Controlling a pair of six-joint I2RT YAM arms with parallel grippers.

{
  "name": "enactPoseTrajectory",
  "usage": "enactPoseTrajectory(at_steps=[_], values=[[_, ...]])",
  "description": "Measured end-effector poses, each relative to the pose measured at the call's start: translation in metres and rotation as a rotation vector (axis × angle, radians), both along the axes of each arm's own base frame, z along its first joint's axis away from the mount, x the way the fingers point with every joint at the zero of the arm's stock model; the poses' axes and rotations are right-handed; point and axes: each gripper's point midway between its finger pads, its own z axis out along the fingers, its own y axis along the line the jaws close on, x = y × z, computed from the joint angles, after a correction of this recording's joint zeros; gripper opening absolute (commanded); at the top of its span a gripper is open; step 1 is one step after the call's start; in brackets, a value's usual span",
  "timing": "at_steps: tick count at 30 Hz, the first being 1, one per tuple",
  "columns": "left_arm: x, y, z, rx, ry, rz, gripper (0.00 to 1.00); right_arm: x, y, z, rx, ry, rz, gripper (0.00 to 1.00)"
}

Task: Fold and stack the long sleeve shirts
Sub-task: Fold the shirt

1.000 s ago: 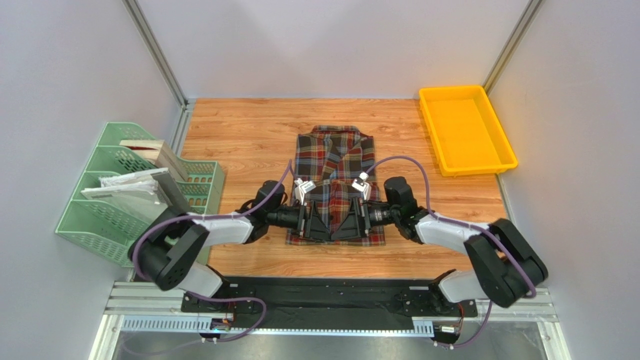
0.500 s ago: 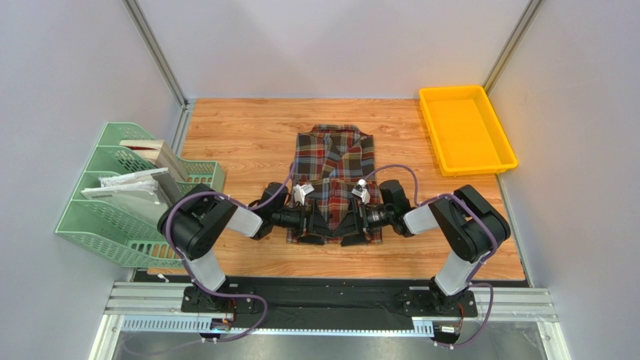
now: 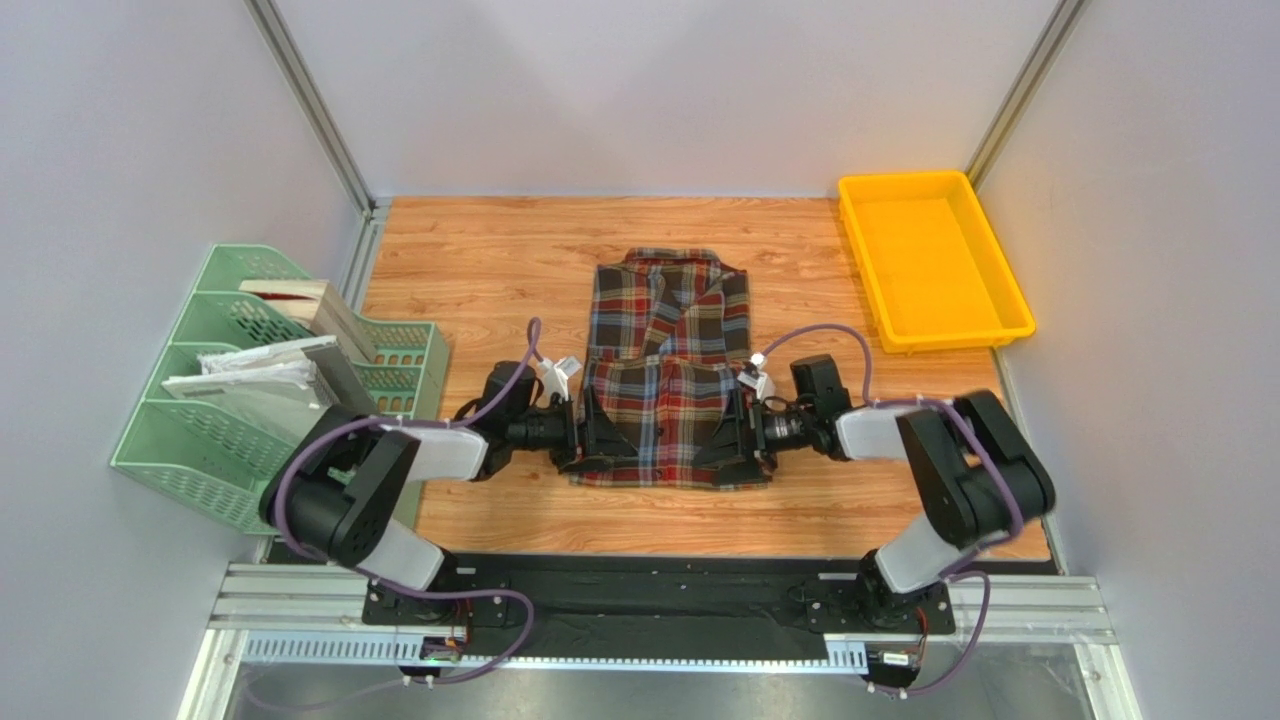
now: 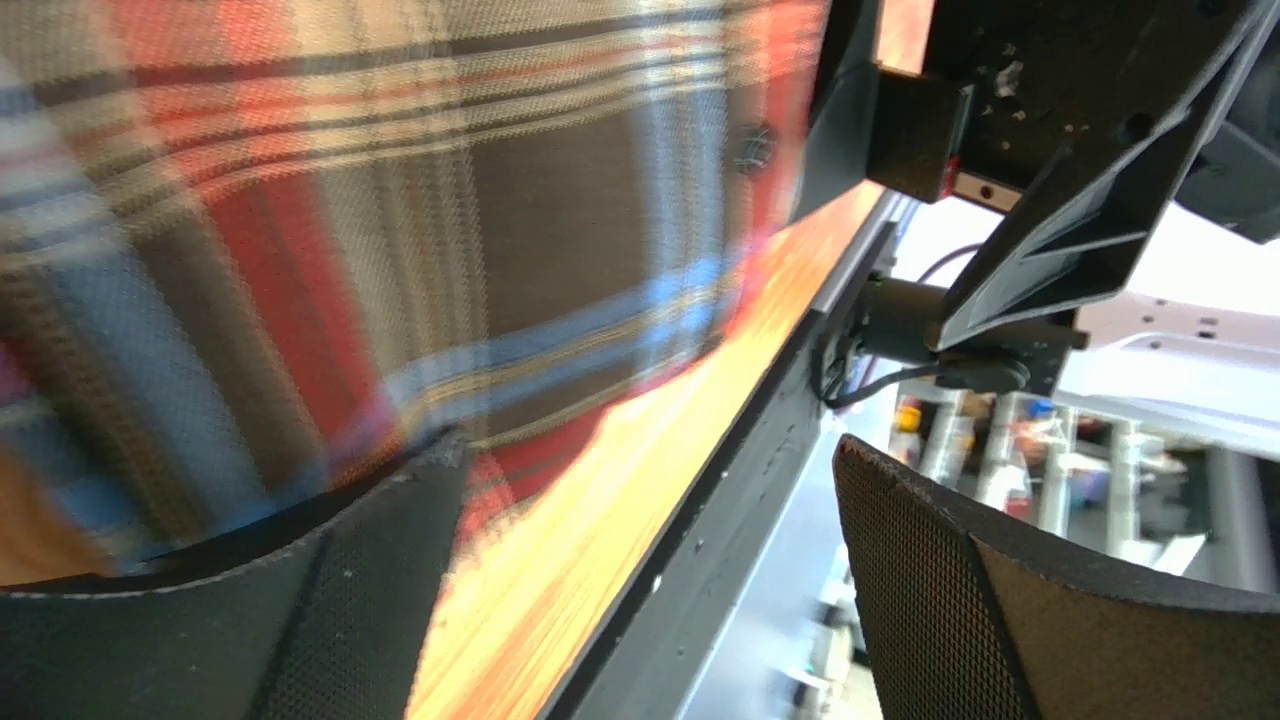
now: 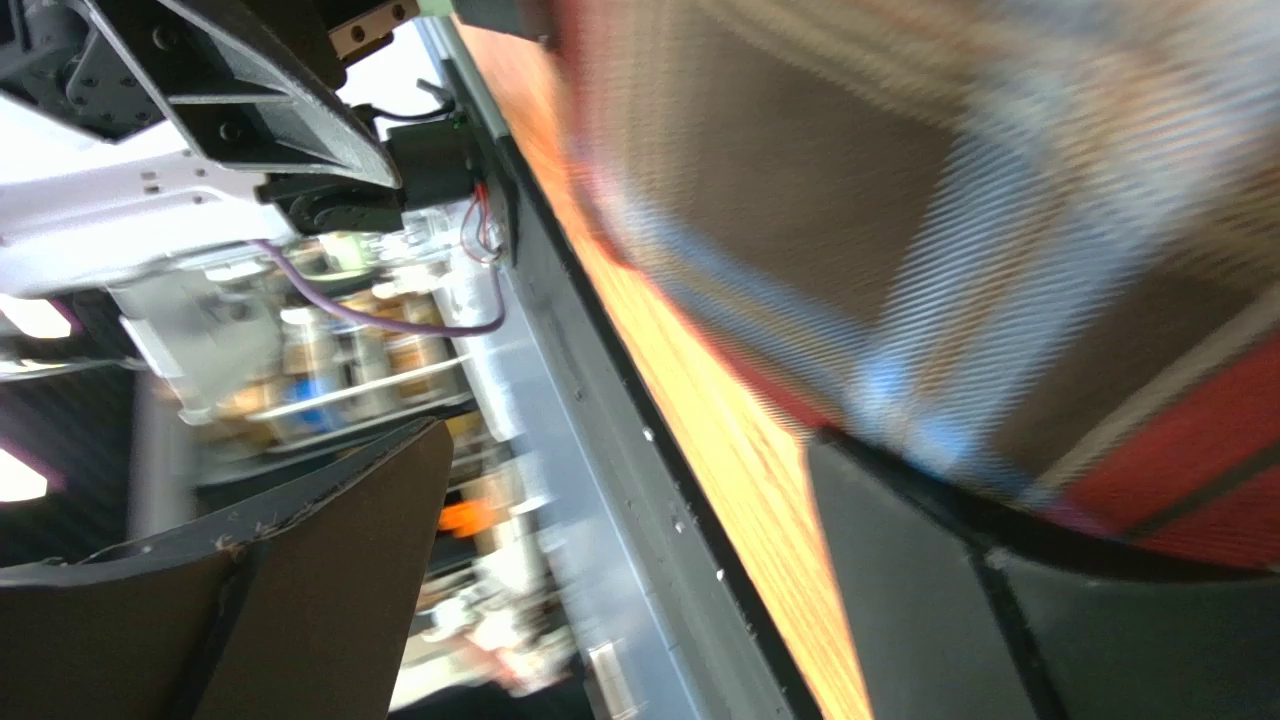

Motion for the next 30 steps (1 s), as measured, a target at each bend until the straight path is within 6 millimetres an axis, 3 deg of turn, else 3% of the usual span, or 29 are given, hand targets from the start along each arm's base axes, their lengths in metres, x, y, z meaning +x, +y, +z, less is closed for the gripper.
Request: enactPoseTrajectory(at_steps=[2, 6, 12, 22, 27, 30], values=[[-0.001, 0.004, -0.015, 0.020, 0.069, 0.004, 0.96, -0.002, -0.003, -0.016, -0.001, 0.123, 0.011, 1.00], [0.004, 0.000, -0.013, 0.003, 0.094, -0.017, 0.94, 0.009, -0.002, -0.012, 0.047, 0.138, 0.038, 1.00], [0.003, 0.004, -0.006, 0.020, 0.060, -0.018, 0.93, 0.005, -0.007, -0.005, 0.019, 0.121, 0.033, 1.00], [-0.007, 0.016, 0.067, 0.009, -0.293, -0.086, 0.99, 0.004, -0.014, 0.057, -0.006, -0.158, 0.061, 1.00], [-0.008, 0.023, 0.096, 0.049, -0.456, -0.130, 0.92, 0.013, -0.018, 0.066, -0.064, -0.258, 0.077, 1.00], [-0.008, 0.026, 0.103, 0.087, -0.529, -0.169, 0.87, 0.022, -0.020, 0.073, -0.098, -0.302, 0.087, 0.98]])
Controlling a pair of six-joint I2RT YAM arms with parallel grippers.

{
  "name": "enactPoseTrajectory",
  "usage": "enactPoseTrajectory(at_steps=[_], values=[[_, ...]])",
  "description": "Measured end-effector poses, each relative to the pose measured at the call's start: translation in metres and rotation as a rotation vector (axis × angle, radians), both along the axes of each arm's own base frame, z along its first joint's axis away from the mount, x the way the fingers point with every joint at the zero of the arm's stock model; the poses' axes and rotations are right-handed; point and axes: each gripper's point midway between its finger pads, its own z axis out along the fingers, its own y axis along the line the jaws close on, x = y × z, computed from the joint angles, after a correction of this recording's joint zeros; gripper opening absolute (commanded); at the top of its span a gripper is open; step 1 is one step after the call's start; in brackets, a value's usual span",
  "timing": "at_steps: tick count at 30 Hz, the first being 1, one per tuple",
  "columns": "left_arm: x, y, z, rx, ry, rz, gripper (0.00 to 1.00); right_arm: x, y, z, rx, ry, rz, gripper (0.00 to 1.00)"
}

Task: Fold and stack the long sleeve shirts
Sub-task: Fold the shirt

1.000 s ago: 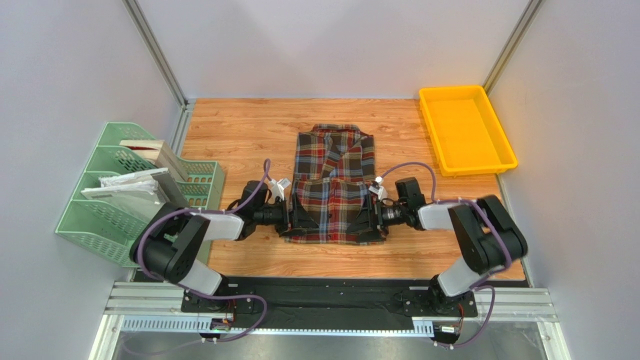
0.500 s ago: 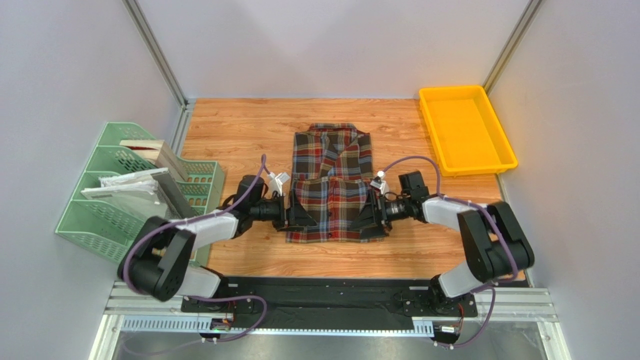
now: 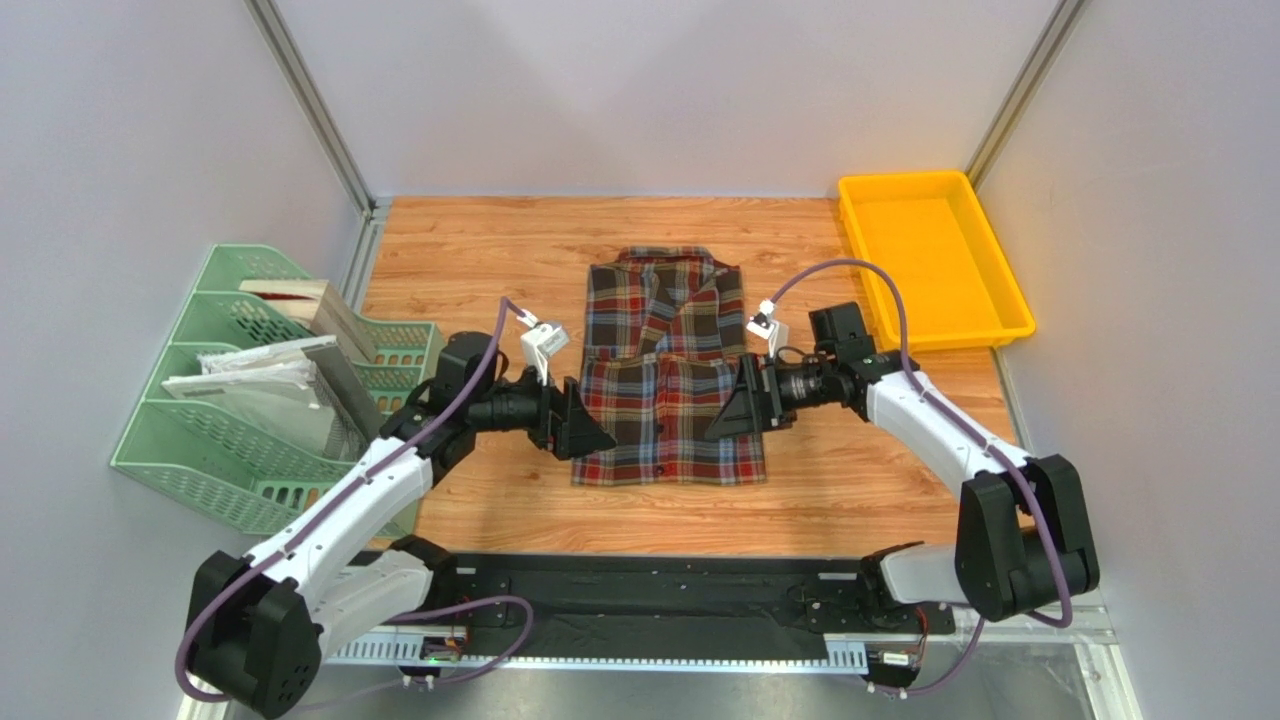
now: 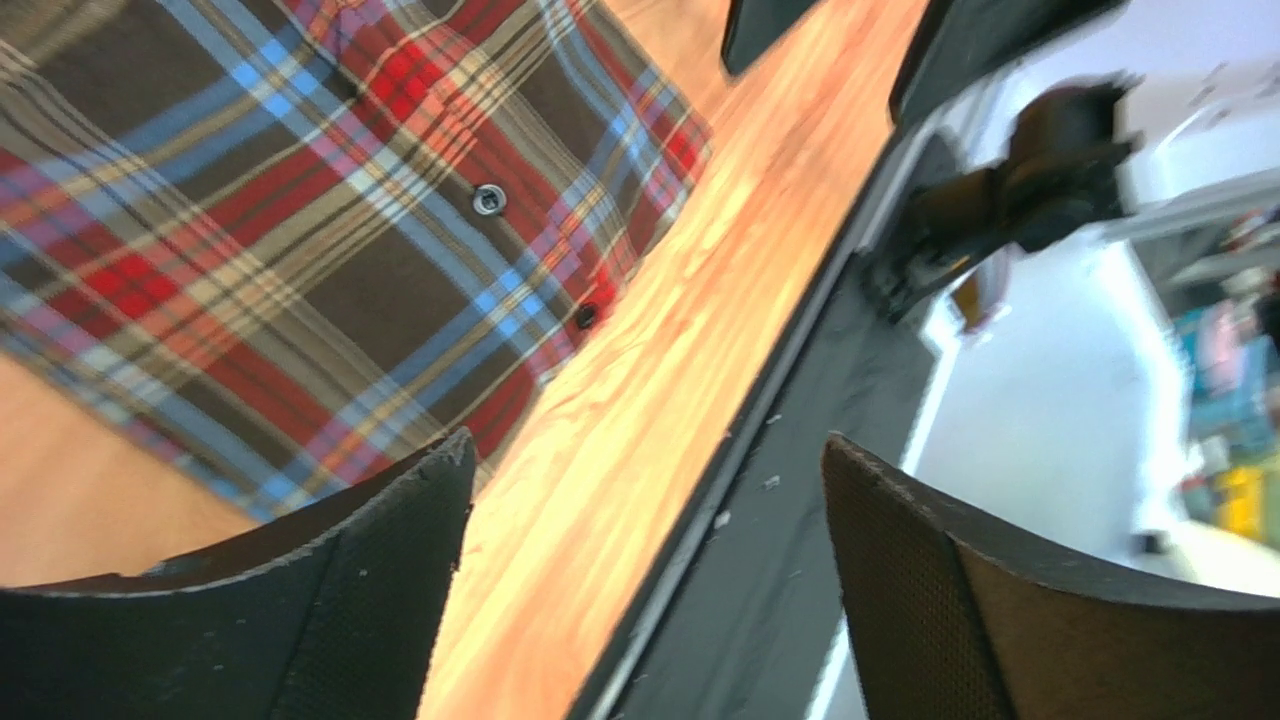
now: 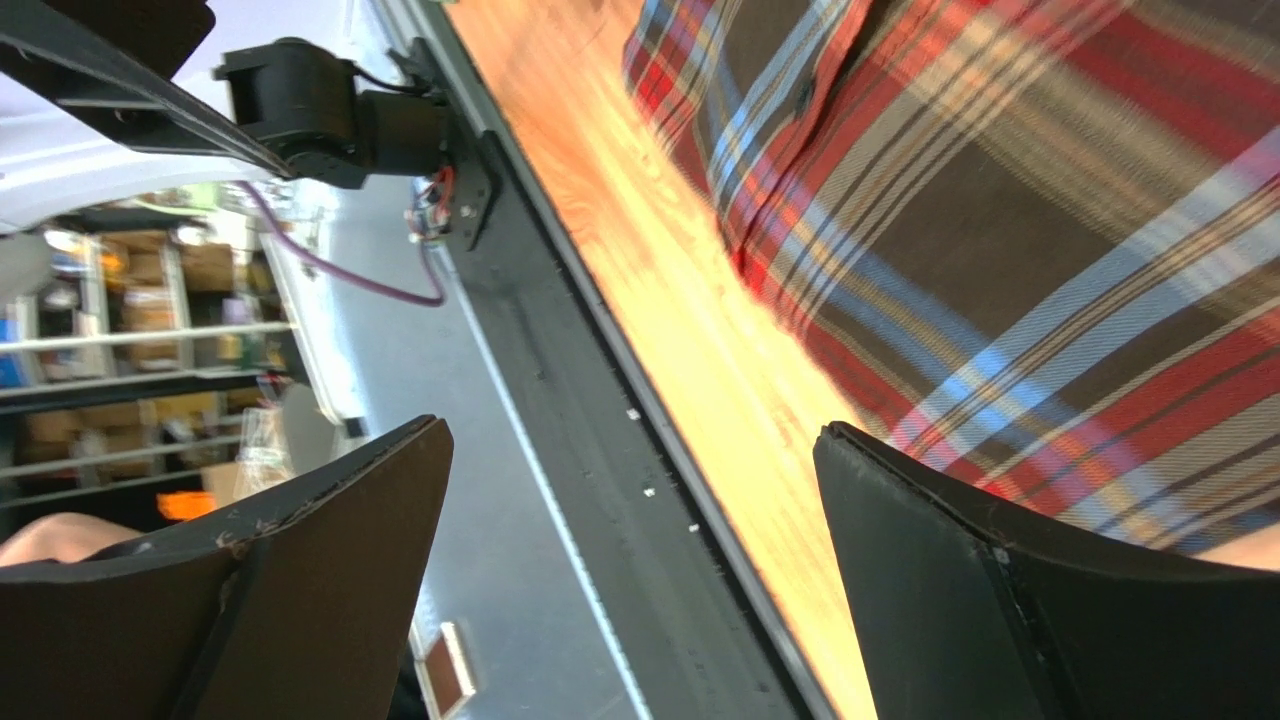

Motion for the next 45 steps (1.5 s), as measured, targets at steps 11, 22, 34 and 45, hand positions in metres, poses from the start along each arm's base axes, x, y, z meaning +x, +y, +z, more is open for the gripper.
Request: enactPoseTrajectory(at_steps=[11, 22, 34, 45], values=[[-0.027, -0.022, -0.019, 0.367, -0.530, -0.333, 0.59, 0.083, 0.017, 0.004, -0.136, -0.160, 0.063, 0.47], [-0.057, -0.052, -0.098, 0.673, -0.836, -0.676, 0.56, 0.108, 0.066, -0.042, -0.171, -0.133, 0.176, 0.34], [-0.031, -0.067, -0.135, 0.862, -1.072, -0.733, 0.59, 0.141, 0.078, -0.102, -0.206, -0.059, 0.156, 0.33], [-0.005, -0.089, -0.142, 0.953, -1.166, -0.691, 0.06, 0.142, 0.080, -0.105, -0.176, -0.015, 0.140, 0.31]])
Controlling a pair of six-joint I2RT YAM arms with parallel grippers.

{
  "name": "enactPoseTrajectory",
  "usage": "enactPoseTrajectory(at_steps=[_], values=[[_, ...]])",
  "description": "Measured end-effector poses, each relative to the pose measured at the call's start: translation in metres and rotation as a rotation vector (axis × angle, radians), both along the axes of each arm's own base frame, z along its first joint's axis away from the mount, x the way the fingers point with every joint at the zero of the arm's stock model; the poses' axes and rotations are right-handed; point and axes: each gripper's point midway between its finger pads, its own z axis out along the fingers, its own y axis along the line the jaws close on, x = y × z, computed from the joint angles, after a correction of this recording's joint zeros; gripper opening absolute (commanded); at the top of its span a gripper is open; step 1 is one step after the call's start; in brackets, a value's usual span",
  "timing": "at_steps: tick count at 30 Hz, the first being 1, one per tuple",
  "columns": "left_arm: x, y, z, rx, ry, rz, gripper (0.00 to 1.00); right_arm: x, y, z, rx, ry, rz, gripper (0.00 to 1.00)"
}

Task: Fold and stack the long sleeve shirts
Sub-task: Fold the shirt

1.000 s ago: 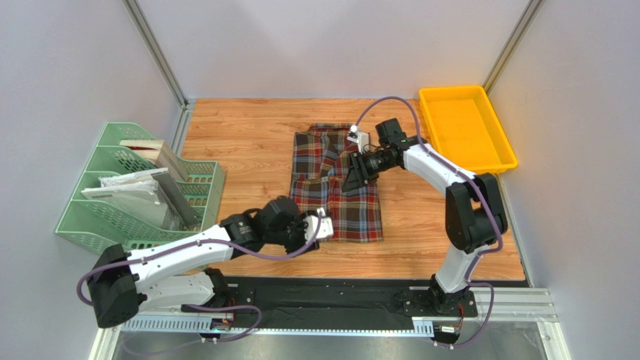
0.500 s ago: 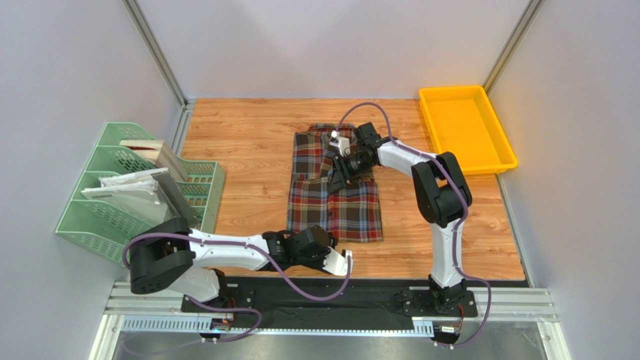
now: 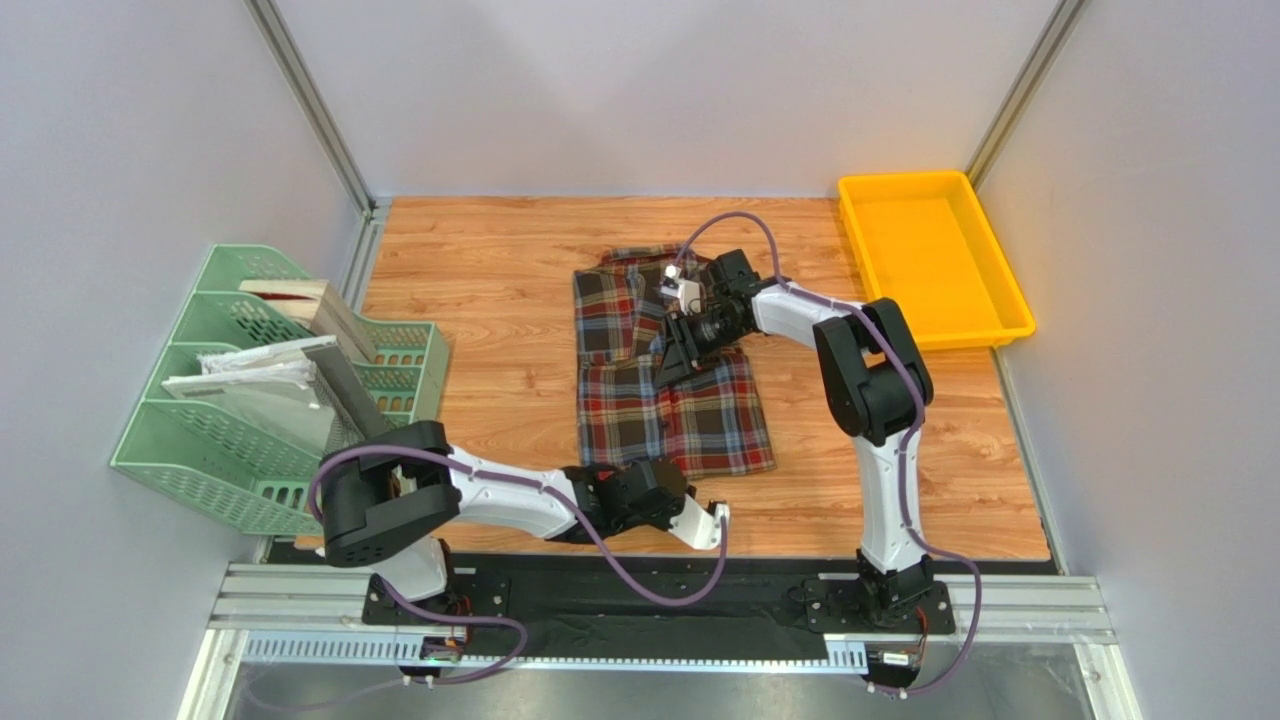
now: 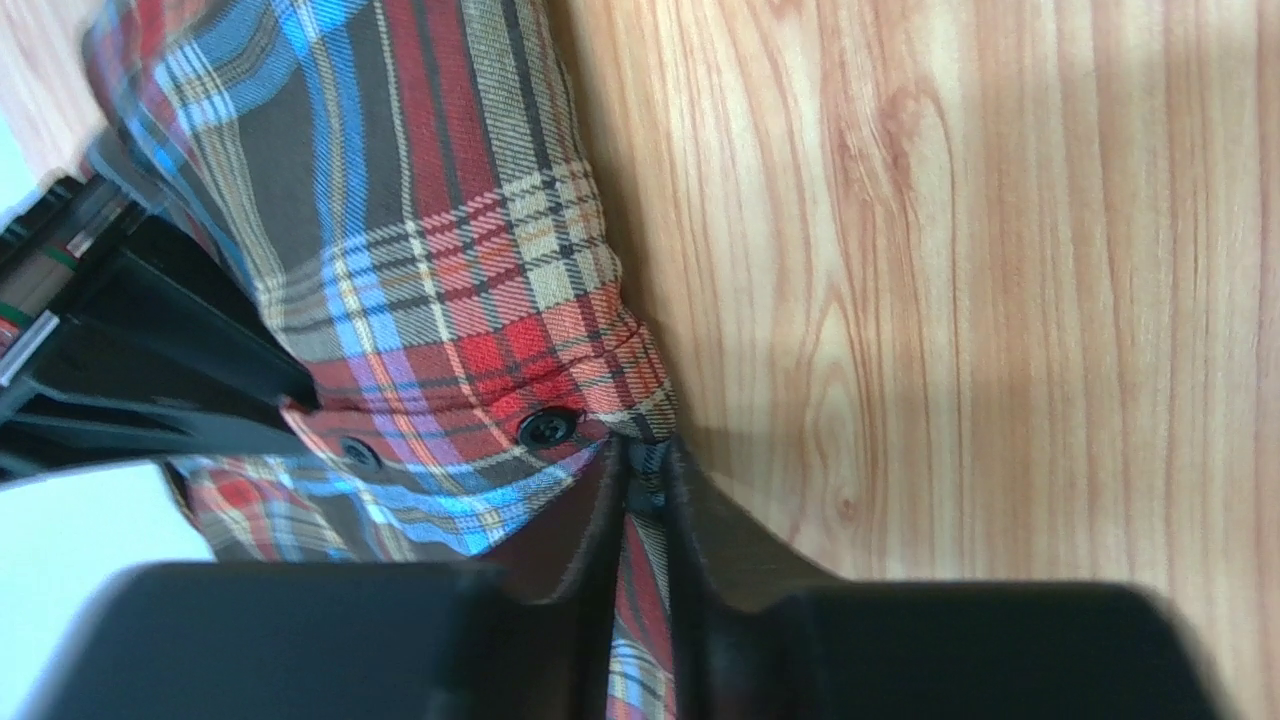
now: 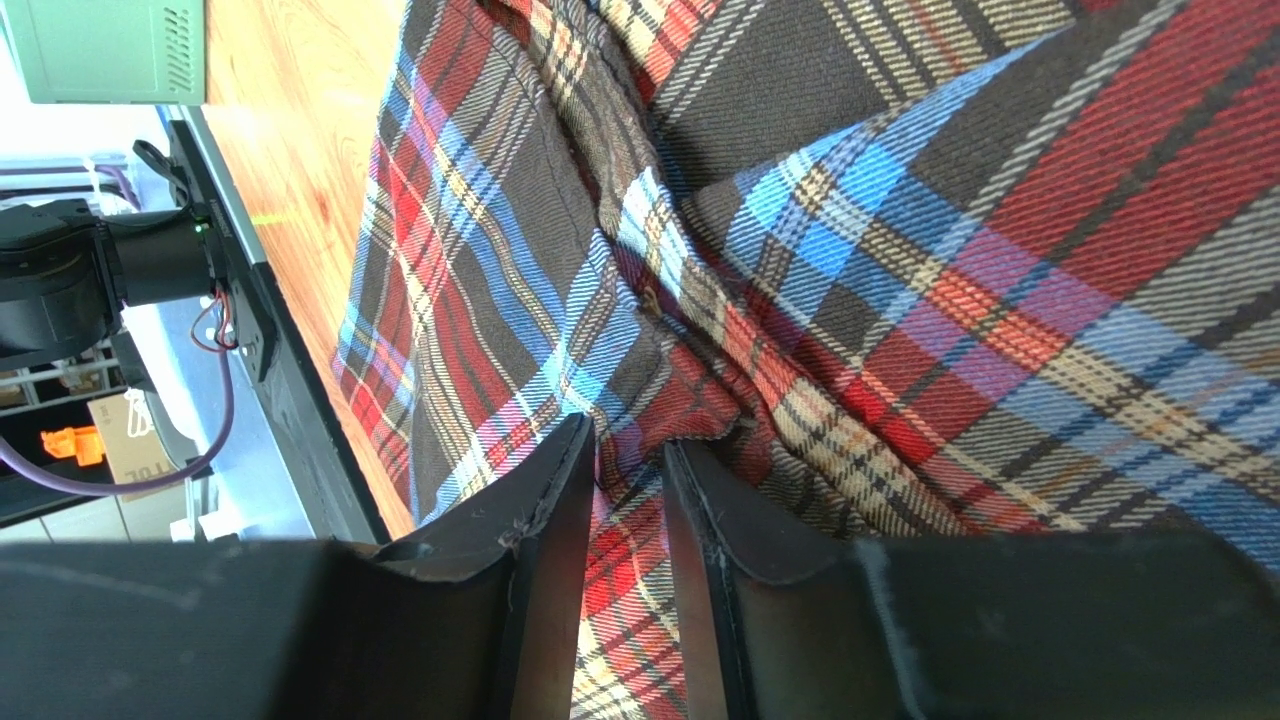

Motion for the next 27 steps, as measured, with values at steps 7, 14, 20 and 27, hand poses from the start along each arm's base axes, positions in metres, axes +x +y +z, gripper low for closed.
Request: enactPoseTrajectory(at_steps=[7, 14, 20, 27], values=[[-0.010, 0.013, 0.011, 0.014, 0.040, 0.002, 0.00, -0.009, -0.002, -0.002, 0.018, 0.013, -0.003, 0.31], [-0.037, 0.027, 0.053, -0.077, 0.130, -0.021, 0.00, -0.043, -0.007, 0.004, 0.023, 0.087, 0.011, 0.36], [-0.066, 0.046, 0.053, -0.053, 0.255, -0.031, 0.00, -0.049, -0.009, 0.029, 0.024, 0.055, 0.046, 0.36], [-0.088, 0.055, 0.069, -0.043, 0.373, -0.013, 0.00, -0.045, -0.007, 0.041, 0.034, -0.003, 0.094, 0.34]])
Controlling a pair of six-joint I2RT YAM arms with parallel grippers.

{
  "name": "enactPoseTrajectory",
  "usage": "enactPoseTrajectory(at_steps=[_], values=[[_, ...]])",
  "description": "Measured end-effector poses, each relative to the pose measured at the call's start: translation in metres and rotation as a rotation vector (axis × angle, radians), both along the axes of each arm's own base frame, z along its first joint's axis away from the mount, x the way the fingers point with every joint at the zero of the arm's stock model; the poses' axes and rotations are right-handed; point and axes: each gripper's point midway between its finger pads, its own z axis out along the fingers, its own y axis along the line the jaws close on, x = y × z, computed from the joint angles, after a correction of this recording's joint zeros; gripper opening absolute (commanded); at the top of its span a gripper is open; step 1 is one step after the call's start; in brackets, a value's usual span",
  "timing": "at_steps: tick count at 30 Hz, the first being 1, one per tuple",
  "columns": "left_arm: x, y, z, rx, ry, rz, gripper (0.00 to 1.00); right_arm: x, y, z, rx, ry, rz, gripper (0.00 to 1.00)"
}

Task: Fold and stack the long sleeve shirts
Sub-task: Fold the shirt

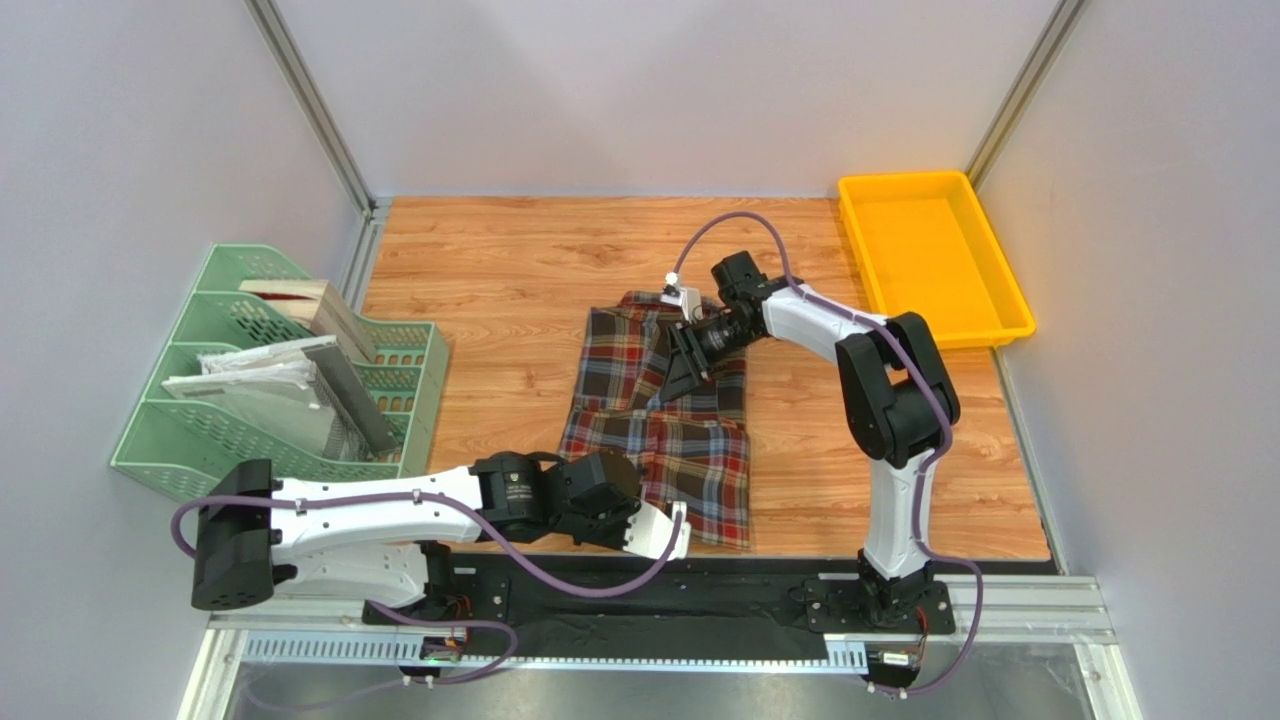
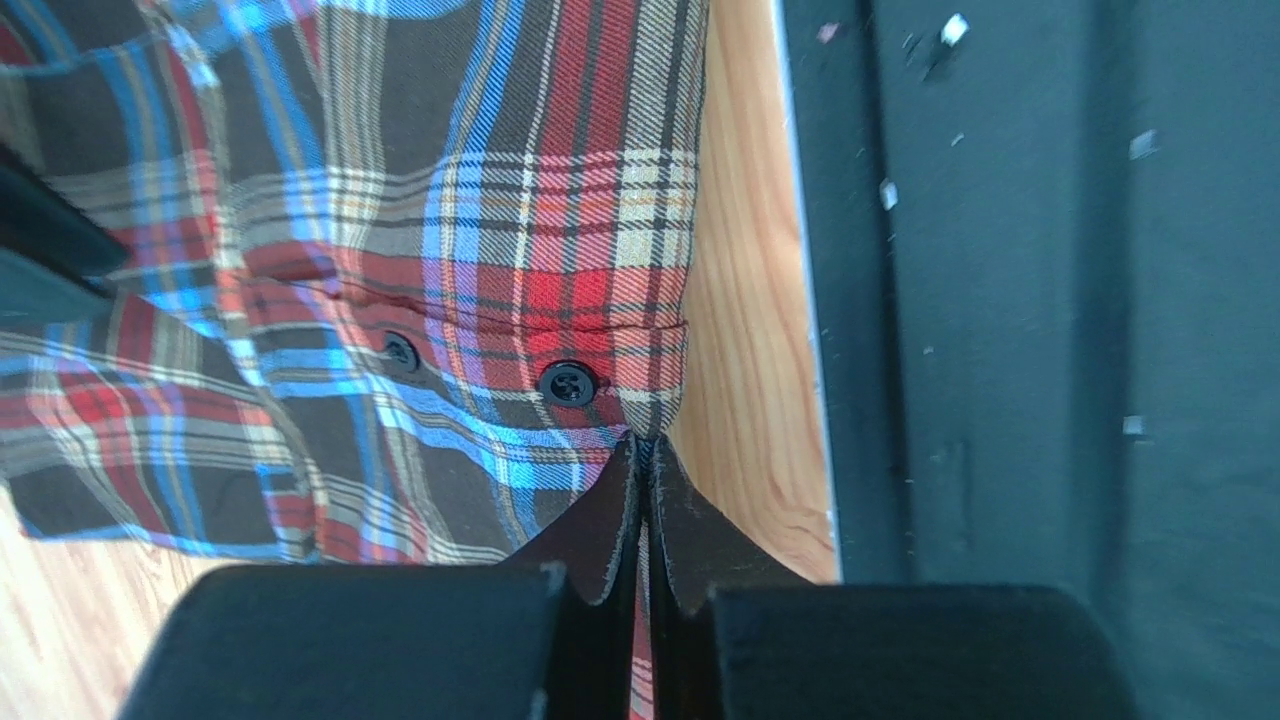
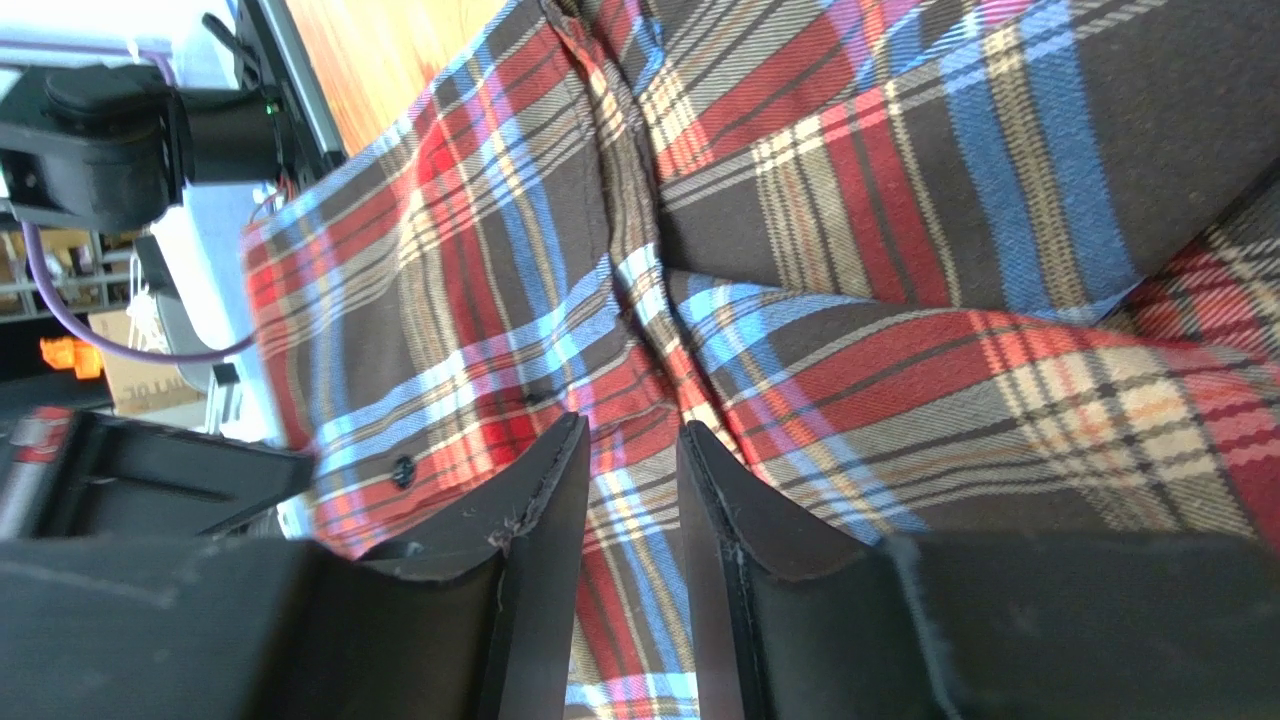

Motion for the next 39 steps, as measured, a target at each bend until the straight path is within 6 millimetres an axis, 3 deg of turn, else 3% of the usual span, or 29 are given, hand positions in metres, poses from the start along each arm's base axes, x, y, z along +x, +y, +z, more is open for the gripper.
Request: enactPoseTrajectory(at_steps=[5, 15, 23, 28, 39], values=[[-0.009, -0.005, 0.019, -0.034, 0.052, -0.002, 0.00, -0.020, 0.002, -0.016, -0.016, 0.039, 0.036, 0.33], [-0.022, 0.002, 0.030, -0.031, 0.108, -0.009, 0.00, -0.060, 0.005, -0.047, -0.057, 0.089, 0.134, 0.30], [-0.018, -0.012, 0.074, -0.131, 0.085, -0.009, 0.00, -0.105, 0.004, -0.052, -0.050, 0.139, 0.221, 0.29], [-0.003, -0.012, 0.081, -0.149, 0.076, 0.021, 0.00, -0.122, 0.007, -0.050, -0.053, 0.131, 0.272, 0.29], [0.054, -0.016, 0.058, -0.121, 0.083, 0.093, 0.00, -0.132, 0.003, -0.047, -0.063, 0.142, 0.312, 0.34]])
